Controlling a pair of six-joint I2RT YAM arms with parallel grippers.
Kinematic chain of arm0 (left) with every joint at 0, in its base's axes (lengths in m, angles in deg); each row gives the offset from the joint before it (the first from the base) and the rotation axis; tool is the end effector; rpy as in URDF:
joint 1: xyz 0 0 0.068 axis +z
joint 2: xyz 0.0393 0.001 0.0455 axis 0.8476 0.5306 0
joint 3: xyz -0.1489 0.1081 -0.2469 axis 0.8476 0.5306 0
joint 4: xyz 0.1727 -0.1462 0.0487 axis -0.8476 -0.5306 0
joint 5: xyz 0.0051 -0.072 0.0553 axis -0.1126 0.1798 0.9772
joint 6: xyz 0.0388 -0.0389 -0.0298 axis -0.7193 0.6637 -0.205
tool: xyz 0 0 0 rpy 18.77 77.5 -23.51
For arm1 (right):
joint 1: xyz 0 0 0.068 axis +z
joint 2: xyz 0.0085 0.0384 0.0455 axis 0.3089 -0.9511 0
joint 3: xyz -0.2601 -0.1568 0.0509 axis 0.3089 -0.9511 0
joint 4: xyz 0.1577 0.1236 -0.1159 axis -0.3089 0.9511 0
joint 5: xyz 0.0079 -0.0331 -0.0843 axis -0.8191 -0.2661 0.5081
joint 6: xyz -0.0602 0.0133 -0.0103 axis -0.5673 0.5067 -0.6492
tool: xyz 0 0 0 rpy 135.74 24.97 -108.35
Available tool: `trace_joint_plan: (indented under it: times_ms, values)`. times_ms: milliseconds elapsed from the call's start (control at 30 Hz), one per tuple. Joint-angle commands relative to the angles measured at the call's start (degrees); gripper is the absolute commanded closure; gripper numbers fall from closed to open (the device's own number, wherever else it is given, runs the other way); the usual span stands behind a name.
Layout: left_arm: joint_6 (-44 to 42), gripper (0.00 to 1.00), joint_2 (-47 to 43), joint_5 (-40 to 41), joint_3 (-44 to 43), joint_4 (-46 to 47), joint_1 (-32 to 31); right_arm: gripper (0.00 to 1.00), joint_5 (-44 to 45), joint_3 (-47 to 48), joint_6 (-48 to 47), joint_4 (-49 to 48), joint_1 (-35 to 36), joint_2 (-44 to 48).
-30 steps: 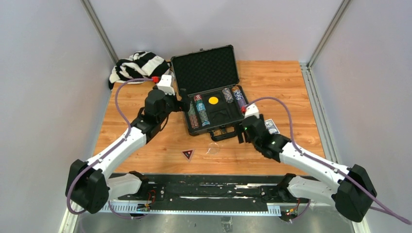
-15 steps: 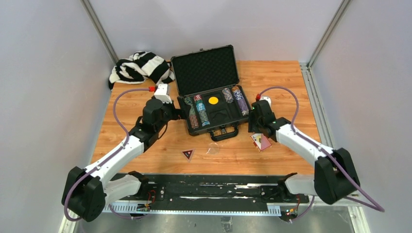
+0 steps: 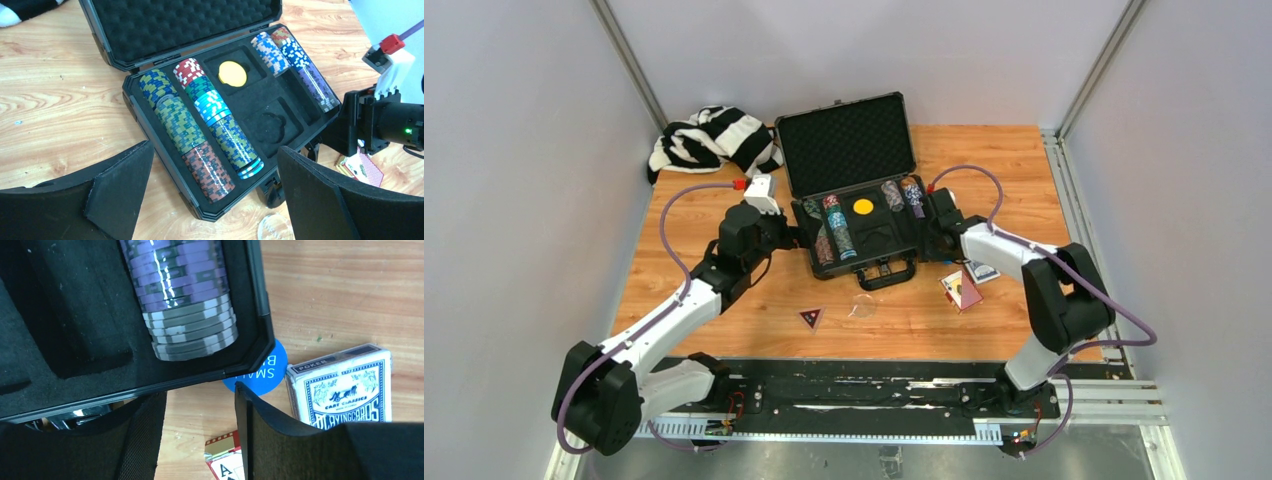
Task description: Pack up texas hold em set
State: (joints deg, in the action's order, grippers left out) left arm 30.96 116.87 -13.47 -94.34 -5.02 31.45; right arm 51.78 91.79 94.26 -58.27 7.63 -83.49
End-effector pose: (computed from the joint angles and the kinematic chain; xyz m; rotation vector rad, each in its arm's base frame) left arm 0.1902 -0.0936 0.3076 0.0282 1.8785 -0.5865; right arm 0.2841 0.1265 0.2280 -0.0762 2.4902 0.0890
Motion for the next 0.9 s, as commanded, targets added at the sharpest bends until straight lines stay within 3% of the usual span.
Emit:
trace_joint_plan:
  times_ms: [0,200,433,867]
  values:
    - [0.1,0.02,-0.11,-0.49,0.28,1.23,-0.13,0.47,0.3,4.45,-2.79,-2.83,-0.84,-2.12]
    - [-0.55,0.01,-0.21,-0.55,0.58,0.85,-0.13,0.43,2.63,6.52,-6.86,-1.6,-2.07,-1.64]
    - [-0.23,0.01,0.32,-2.0,0.46,1.01,-0.15,0.31,3.52,2.91,-8.83,-0.86,-4.4,0.01]
    - [0.27,0.01,2.14,-3.81,0.34,1.76,-0.13,0.3,-0.43,-2.08,-5.33,-3.3,-8.44,-1.9]
